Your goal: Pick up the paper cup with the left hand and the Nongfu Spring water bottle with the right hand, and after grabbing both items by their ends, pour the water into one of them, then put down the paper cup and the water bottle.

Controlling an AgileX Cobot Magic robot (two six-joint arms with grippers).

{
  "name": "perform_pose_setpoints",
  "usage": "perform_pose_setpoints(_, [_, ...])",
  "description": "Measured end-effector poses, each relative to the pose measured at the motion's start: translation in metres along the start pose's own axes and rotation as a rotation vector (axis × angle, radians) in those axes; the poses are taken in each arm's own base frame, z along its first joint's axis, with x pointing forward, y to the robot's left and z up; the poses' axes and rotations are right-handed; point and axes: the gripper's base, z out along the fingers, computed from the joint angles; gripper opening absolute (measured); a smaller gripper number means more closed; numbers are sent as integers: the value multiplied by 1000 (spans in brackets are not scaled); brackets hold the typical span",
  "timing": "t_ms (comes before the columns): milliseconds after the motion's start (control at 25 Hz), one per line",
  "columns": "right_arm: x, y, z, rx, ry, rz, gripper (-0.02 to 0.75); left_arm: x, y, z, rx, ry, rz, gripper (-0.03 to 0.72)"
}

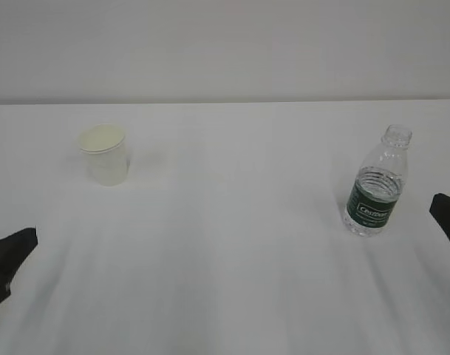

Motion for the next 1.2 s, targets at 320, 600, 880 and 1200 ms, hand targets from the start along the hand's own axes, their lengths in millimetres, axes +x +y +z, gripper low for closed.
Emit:
perform_pose_setpoints(320, [11,4,-10,-28,-43,-7,587,25,-6,10,83,88,25,524])
perform_pose_setpoints(600, [10,5,-9,-41,-60,-15,587,29,-5,12,84,111,23,524])
perform_pose_setpoints(880, [21,6,5,-63,-22,11,587,17,-6,26,90,47,29,524])
perform_pose_setpoints(1200, [56,6,29,-86,127,69,587,13,-6,30,91,30,30,524])
